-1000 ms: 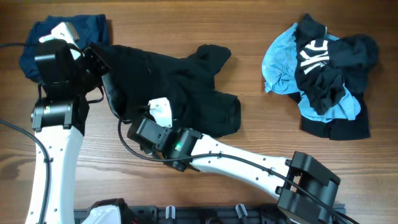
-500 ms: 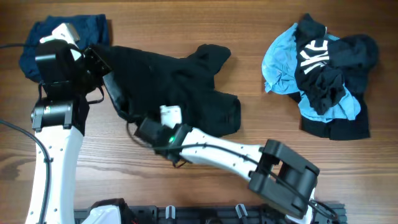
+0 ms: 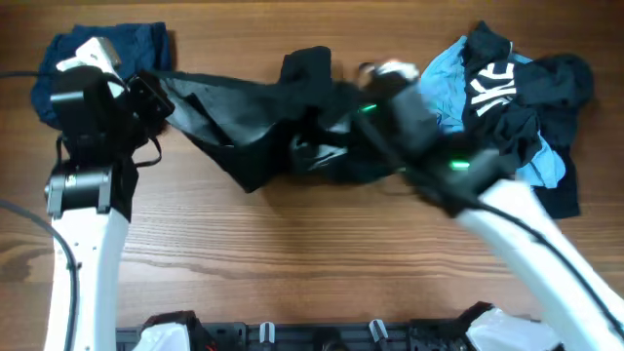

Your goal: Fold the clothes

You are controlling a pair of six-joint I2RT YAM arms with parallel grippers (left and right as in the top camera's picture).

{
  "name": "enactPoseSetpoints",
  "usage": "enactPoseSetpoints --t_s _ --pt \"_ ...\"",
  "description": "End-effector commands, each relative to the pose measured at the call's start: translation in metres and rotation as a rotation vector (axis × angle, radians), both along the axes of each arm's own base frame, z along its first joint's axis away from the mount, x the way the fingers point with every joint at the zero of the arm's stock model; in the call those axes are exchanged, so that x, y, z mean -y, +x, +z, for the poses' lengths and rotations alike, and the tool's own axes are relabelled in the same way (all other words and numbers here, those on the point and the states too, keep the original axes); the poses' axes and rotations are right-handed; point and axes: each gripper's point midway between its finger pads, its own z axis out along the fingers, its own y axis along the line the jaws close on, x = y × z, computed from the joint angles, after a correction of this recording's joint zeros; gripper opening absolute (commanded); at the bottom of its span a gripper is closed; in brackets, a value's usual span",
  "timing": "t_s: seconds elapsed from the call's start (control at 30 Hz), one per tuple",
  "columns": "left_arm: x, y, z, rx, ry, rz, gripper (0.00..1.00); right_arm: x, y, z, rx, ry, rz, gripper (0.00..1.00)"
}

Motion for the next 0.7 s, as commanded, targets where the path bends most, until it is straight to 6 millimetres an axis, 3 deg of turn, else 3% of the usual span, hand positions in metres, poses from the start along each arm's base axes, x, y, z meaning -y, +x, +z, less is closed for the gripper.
enactPoseSetpoints --t_s 0.0,0.17,0.3,0.5,0.6,0.67 --pt "-0.005 -0.029 0.064 0.179 0.018 0.040 0.04 0.037 -0.003 0.072 0.154 -0.054 0.045 0.04" --pt "0.001 -0.082 0.127 0.378 0.032 0.042 0.04 0.061 -0.022 0.142 0.265 -0.072 0.041 0.04" --pt "0.008 -0.149 0.181 0.587 0.038 0.043 0.04 0.078 -0.052 0.185 0.319 -0.047 0.027 0.04" --pt "0.019 -0.226 0.228 0.803 -0.010 0.033 0.04 0.095 -0.090 0.191 0.258 -0.028 0.005 0.04" --pt "0.021 -0.238 0.233 0.825 -0.010 0.028 0.04 0.102 -0.103 0.186 0.215 -0.022 -0.014 0.04" --pt "0.020 -0.231 0.223 0.778 -0.013 0.031 0.04 0.104 -0.104 0.187 0.209 -0.011 -0.032 0.04"
